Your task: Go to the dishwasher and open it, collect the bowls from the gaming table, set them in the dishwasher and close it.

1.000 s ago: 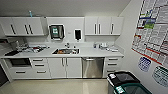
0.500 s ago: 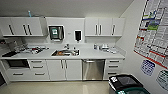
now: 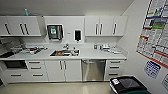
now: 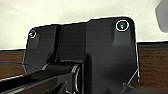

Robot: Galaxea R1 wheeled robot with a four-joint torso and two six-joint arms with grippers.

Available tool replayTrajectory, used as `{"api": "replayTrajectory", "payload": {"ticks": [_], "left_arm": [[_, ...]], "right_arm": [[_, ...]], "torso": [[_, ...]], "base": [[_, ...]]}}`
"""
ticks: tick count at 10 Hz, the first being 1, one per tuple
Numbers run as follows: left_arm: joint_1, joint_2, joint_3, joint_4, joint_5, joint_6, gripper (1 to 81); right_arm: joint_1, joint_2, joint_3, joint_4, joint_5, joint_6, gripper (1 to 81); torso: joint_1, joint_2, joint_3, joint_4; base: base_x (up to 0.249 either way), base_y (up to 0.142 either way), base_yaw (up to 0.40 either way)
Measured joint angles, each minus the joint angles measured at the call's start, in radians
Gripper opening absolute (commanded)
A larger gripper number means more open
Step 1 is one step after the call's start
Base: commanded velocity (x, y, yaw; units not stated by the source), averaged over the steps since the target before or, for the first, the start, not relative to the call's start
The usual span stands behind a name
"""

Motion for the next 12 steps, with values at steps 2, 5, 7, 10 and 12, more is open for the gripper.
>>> {"api": "replayTrajectory", "payload": {"ticks": [2,5,7,10,12], "left_arm": [[-0.004,-0.004,-0.003,0.000,-0.001,0.000,81.1],[-0.005,-0.002,-0.002,0.000,-0.004,0.000,81.1],[-0.005,-0.004,-0.002,0.000,-0.003,0.000,81.1],[-0.005,0.003,-0.001,0.000,-0.003,0.000,81.1],[-0.005,-0.002,-0.001,0.000,-0.003,0.000,81.1]], "right_arm": [[0.000,0.004,0.005,0.000,0.000,0.000,81.1],[0.004,0.001,0.004,0.000,0.001,0.000,81.1],[0.002,0.003,0.004,0.000,0.001,0.000,81.1],[0.002,-0.003,0.003,0.000,0.000,0.000,81.1],[0.002,0.003,0.004,0.000,0.000,0.000,81.1]], "torso": [[0.000,0.000,0.000,0.000],[0.000,0.000,0.000,0.000],[0.000,0.000,0.000,0.000],[0.000,0.000,0.000,0.000],[0.000,0.000,0.000,0.000]], "base": [[0.131,0.000,0.000],[0.124,0.000,0.000],[0.113,0.000,0.000],[0.104,0.069,0.000],[0.101,0.071,0.000]]}}
